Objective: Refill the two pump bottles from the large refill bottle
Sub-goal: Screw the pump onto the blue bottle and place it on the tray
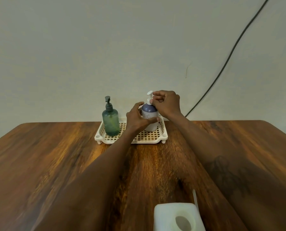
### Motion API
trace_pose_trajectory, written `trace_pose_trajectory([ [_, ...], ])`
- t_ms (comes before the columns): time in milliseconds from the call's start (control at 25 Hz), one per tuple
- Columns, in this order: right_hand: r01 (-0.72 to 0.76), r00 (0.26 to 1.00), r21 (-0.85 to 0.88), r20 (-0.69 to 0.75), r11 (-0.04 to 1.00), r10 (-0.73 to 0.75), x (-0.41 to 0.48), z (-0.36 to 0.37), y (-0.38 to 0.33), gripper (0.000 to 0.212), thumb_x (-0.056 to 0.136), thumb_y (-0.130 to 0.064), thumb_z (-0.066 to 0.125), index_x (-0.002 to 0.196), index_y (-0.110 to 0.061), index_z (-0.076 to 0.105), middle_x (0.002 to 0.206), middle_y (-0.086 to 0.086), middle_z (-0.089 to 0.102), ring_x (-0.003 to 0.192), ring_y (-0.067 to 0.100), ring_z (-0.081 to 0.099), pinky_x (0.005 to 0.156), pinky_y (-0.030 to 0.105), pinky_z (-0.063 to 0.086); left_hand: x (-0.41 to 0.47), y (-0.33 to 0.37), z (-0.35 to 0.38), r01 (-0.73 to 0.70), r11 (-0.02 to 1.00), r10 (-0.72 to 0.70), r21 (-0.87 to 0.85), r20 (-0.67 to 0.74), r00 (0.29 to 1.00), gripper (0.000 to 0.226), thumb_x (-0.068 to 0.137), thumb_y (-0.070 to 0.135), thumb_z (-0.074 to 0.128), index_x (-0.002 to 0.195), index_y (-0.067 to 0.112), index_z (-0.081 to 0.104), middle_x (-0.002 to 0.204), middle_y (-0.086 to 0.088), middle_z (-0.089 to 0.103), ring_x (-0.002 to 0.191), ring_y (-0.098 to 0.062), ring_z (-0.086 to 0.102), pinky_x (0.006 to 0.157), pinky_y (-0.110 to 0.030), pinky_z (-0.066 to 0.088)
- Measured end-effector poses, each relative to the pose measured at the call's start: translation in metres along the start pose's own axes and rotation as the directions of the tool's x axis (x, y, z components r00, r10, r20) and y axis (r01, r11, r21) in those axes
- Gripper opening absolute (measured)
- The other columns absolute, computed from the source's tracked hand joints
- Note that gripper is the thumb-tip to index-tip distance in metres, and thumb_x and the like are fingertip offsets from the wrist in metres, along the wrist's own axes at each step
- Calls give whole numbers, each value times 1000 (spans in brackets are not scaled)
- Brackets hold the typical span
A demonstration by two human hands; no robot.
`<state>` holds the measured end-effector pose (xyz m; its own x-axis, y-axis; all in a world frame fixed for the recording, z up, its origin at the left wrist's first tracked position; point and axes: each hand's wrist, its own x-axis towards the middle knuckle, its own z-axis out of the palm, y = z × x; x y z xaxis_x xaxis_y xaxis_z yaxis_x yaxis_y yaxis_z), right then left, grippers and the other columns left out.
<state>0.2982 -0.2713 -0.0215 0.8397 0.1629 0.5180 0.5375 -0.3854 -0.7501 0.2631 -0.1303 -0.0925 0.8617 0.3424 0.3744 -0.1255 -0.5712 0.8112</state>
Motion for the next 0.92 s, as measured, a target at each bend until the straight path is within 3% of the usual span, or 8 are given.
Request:
trace_pose_trajectory([
  [80,-16,1000,-8,12,1000,16,-6,-4,0,40,83,-16,85,121,-10,74,109,6,77,91,8,72,82,15,58,-5,2,-7,61,998,-60,-9,61,996,122,55,59,95,154,32,31,149,-6,56,135,-28,55,109,-48,50],
  [160,-27,1000,-17,5,999,27,-13,-12,-2,40,84,-17,84,122,-9,73,112,5,76,93,8,70,77,9,52,-15,7,-15,71,997,-71,-3,45,996,119,61,56,94,156,32,27,152,-10,53,136,-27,55,110,-46,48],
  [240,-25,1000,-17,-3,1000,25,-26,-22,-7,37,85,-16,82,121,-10,73,111,4,77,91,7,70,78,10,53,-30,15,-25,52,999,-52,6,4,999,105,69,52,91,154,30,34,151,-10,55,133,-27,58,106,-45,52],
  [360,15,1000,-26,19,1000,-15,-57,-42,-20,30,86,-16,82,115,-12,76,107,1,77,86,2,69,79,11,55,-67,28,-47,43,999,-43,-20,-4,999,83,74,50,88,145,27,51,140,-7,65,121,-21,66,88,-30,57],
  [440,38,997,-24,64,999,-37,-82,-55,-29,28,85,-15,83,112,-13,77,107,0,78,86,1,70,76,7,53,-99,35,-63,44,995,-42,-87,17,999,72,77,48,87,138,25,58,132,-7,70,115,-18,69,84,-24,58],
  [600,41,992,6,120,999,-42,-140,-78,-50,26,85,-13,83,110,-14,78,109,1,77,87,0,70,76,10,56,-171,57,-86,73,977,-74,-202,5,997,56,83,46,82,132,23,66,127,-2,72,110,-11,70,91,-38,62],
  [720,11,992,29,126,1000,-15,-182,-96,-63,25,86,-11,82,111,-13,79,111,1,77,91,4,72,83,16,59,-219,73,-99,97,941,-102,-323,0,995,48,86,47,78,128,24,70,126,-1,72,110,-17,71,93,-46,61],
  [920,14,993,37,117,999,-18,-236,-122,-77,24,85,-6,81,108,-14,79,105,-1,78,92,3,72,84,17,58,-281,100,-115,124,896,-112,-427,53,992,59,82,54,72,127,17,69,117,-5,76,106,-21,74,93,-49,60],
])
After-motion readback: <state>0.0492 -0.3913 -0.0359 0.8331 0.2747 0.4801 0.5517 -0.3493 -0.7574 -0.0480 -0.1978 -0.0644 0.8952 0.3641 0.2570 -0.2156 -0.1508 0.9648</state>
